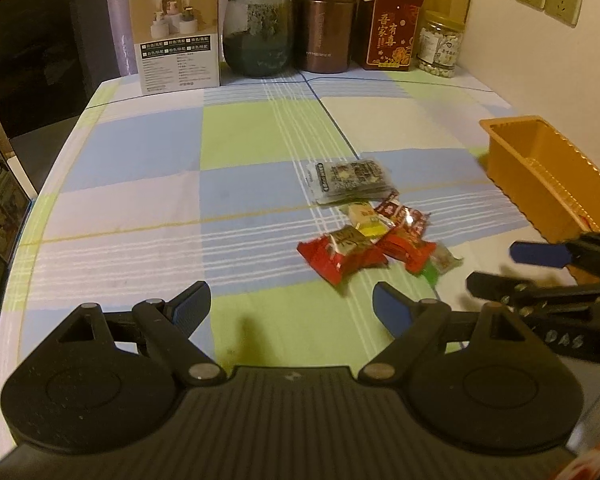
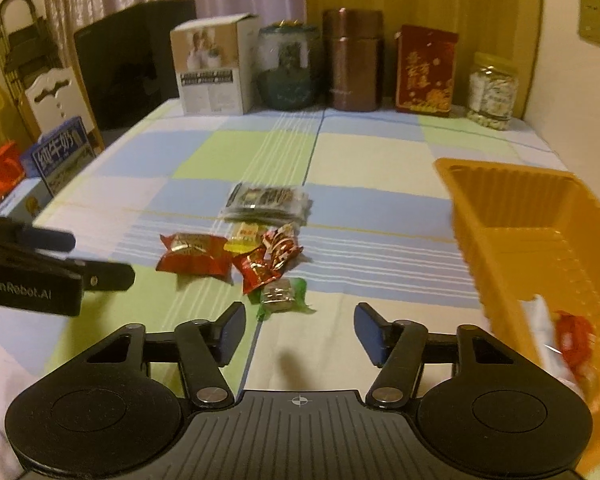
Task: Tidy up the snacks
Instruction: 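Grasp the clear green-wrapped candy with the right gripper while the left gripper grasps the red-gold packet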
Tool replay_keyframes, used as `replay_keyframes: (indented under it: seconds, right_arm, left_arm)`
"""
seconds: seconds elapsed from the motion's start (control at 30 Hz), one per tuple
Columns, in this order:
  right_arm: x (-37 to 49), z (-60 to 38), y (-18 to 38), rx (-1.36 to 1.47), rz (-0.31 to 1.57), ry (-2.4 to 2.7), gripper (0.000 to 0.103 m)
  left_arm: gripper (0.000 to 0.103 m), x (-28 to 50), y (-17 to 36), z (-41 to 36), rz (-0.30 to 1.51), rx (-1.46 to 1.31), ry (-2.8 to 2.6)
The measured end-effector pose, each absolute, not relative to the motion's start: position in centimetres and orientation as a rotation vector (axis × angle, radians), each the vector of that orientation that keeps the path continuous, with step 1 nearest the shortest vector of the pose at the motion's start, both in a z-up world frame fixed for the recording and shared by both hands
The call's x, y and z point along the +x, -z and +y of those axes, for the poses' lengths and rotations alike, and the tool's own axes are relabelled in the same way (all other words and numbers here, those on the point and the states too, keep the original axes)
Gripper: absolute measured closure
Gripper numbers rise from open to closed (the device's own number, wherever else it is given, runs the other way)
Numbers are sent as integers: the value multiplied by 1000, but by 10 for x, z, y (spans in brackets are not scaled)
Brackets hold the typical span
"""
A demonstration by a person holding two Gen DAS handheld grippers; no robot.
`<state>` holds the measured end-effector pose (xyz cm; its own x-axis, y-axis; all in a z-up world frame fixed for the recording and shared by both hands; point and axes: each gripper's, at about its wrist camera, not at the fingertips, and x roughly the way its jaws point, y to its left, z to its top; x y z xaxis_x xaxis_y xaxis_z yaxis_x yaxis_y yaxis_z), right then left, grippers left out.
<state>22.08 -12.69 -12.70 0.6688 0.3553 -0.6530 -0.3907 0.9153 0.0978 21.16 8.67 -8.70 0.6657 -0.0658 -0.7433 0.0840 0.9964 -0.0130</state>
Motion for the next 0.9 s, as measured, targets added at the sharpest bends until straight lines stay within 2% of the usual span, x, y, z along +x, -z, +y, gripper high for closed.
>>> replay_keyframes:
  seconds: [0.1, 0.5, 0.57, 0.9]
  right_arm:
    - [231, -116, 139, -74, 735, -437, 53]
    - [250, -94, 157, -194, 696, -435, 67]
    - [249, -95, 158, -205, 691, -429, 75]
    - [241, -117, 148, -152, 694, -402, 77]
  left_arm:
    - [16, 221, 93, 90, 837, 12, 88]
    - [16, 238, 105, 92, 812, -6, 124]
    - [16, 239, 105, 90, 810, -1, 137]
    - [16, 251, 110, 75, 797, 98, 249]
